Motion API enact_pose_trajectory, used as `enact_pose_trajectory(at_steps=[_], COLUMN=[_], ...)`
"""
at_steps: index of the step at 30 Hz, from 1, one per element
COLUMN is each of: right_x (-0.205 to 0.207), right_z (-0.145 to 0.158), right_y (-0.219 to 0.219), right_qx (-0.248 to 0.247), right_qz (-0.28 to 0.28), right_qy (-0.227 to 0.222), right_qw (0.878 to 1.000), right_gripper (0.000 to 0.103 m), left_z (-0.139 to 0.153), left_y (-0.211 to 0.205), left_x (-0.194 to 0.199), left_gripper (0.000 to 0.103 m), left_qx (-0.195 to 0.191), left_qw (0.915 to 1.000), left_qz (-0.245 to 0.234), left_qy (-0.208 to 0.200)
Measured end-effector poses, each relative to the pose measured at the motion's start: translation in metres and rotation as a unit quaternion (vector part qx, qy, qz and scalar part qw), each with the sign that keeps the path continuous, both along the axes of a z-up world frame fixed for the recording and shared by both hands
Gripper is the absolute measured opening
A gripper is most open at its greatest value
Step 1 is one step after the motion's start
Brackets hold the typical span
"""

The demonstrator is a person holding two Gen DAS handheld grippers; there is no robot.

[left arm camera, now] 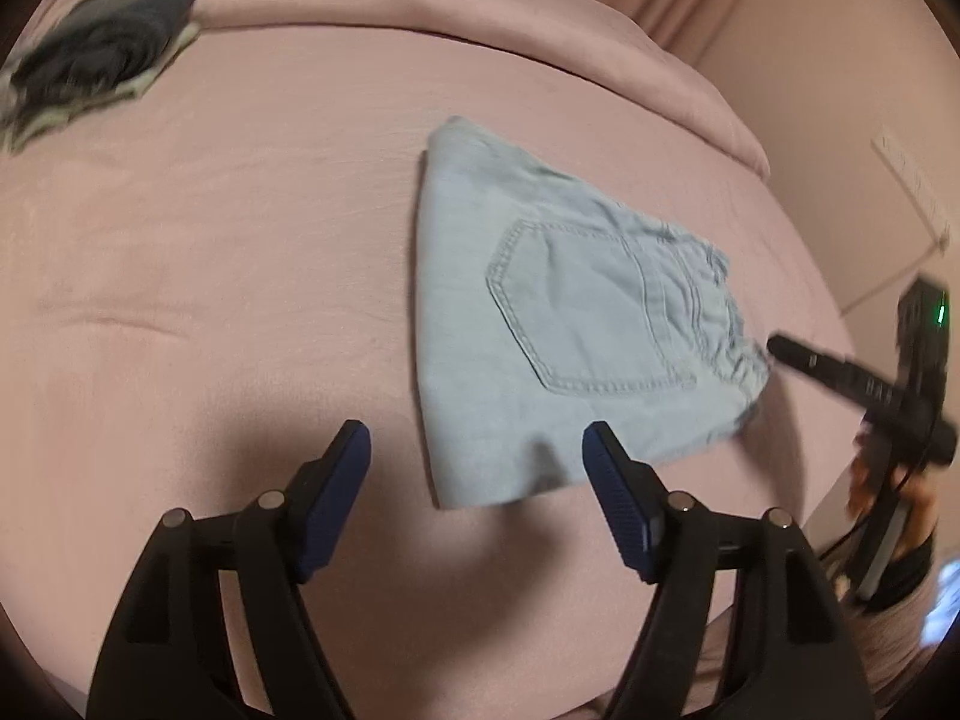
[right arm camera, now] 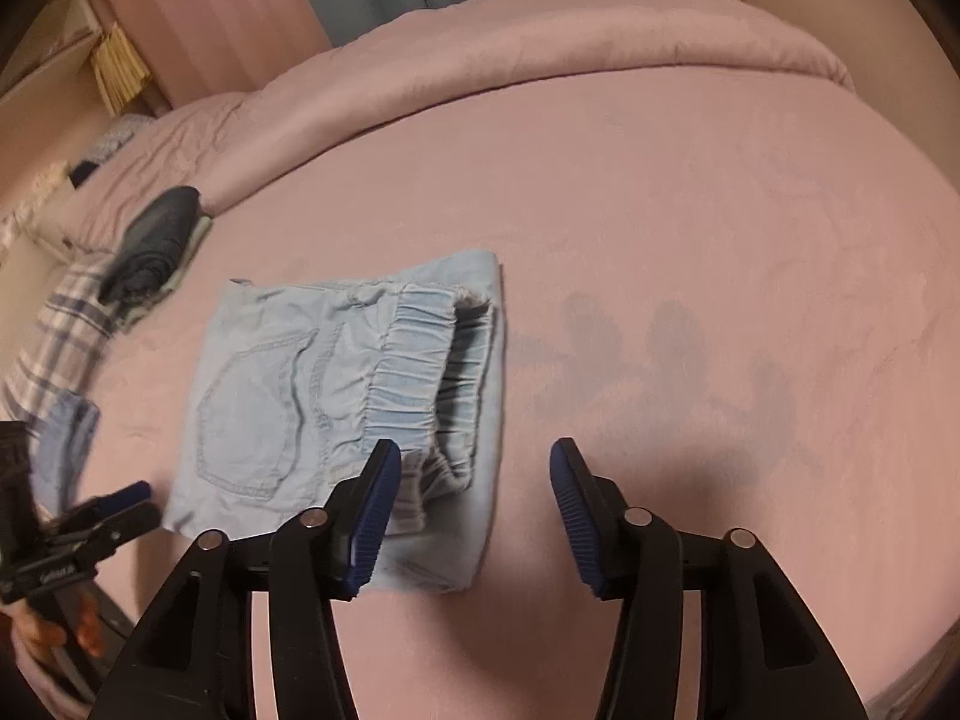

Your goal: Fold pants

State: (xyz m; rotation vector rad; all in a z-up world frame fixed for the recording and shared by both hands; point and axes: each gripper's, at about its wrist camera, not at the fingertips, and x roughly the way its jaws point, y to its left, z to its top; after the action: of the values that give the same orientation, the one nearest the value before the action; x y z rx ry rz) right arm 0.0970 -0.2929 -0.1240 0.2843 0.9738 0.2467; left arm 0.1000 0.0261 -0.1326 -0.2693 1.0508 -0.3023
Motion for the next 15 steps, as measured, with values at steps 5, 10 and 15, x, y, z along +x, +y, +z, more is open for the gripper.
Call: enact_pose_trajectory(at_steps=[5,10,15], right_x=[0.002,0.003,0.003], right_z=[-0.009,-0.017,-0.024], right_y=[-0.006,-0.006,-0.003], right_qx=[0.06,0.09,0.111], right_qz=[0.005,0.005,0.009], right_qy=[0.015,0.032,0.044], right_qw=[0.998,0.995,0.993], right_gripper=[0.061,0.061,0.061], left_z=[-0.001,-0.005,-0.008], left_y=[0.007,0.007,0.007], left_x=[0.008,0.014,0.02], left_gripper=[0.074,0.074,0.075], left_qx=[-0.032,-0.056,-0.07], left_qw=[0.9992,0.9979,0.9967], left_qz=[0.019,0.018,0.015], left_qy=[0.011,0.027,0.039])
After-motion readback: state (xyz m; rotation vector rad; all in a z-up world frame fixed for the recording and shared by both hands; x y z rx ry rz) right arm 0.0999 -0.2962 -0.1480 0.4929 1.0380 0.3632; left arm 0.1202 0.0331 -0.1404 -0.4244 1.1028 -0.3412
